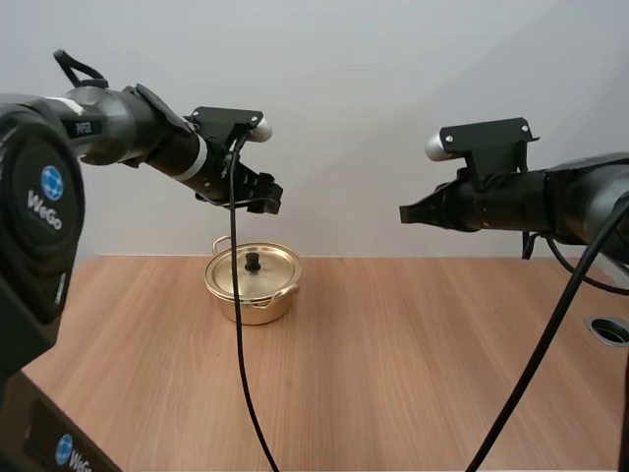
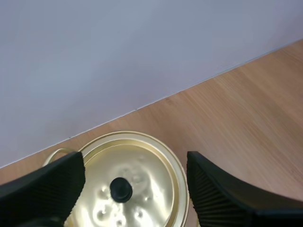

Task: Open the pot, put the car inside, and close it

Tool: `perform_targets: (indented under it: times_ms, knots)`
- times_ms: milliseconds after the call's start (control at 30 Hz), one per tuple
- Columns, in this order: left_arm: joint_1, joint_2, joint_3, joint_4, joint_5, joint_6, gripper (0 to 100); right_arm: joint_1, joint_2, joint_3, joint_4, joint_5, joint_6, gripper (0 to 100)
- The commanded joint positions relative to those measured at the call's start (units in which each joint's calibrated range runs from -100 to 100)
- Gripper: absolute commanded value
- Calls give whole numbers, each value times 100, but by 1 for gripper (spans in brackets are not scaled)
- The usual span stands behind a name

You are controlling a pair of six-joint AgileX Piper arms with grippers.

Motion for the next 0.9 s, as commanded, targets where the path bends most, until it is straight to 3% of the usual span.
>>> perform_targets:
  times_ms: [0,133,233,333,567,700,867]
  knots:
    - [319,-3006,2090,-2485,-576,1947,100,0,0,521,738,114,-1199,0]
    - [694,-4998,3859,-3048,-2633,2043,100,0,0,1005,1389,567,-1199,0]
    - [824,-6063,4895,-3048,-2999,2220,100,0,0,1228,1389,937,-1199,0]
    - [830,-6242,5371,-3109,-2369,2922,100,0,0,1441,1501,993,-1199,0]
    - [830,-6242,5564,-3818,-1621,3231,100,-2,-177,1896,2203,557,-1199,0]
    - [830,-6242,5564,-3840,-1741,3089,100,-2,-481,2193,2192,311,-1199,0]
    - [830,-6242,5564,-3415,-2137,2984,100,-2,-722,2642,1936,247,-1199,0]
